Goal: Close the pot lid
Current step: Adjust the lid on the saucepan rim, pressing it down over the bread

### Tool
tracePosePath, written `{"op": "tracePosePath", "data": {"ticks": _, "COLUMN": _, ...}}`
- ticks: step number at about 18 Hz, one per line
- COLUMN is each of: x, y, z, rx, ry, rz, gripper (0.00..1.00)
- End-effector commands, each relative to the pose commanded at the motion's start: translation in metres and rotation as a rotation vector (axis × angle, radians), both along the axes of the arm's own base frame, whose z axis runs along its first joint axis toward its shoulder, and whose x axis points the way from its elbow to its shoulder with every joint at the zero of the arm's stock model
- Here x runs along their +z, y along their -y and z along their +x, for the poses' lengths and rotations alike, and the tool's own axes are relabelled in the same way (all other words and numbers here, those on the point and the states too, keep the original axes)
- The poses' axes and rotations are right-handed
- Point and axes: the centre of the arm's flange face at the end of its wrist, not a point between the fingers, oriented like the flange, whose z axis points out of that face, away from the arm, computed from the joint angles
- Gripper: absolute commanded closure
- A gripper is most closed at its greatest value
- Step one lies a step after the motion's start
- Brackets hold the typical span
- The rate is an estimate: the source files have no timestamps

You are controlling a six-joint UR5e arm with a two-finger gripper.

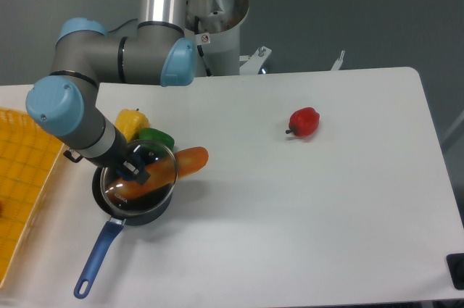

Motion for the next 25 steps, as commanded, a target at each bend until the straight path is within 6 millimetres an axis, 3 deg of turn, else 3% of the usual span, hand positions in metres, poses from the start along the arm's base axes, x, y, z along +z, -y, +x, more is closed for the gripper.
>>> {"op": "tracePosePath", "data": {"ticks": 25, "x": -0.016, "y": -0.01, "z": 0.022, "rx": -0.004, "ry": 0.003, "rz": -0.013, "gripper": 0.43}}
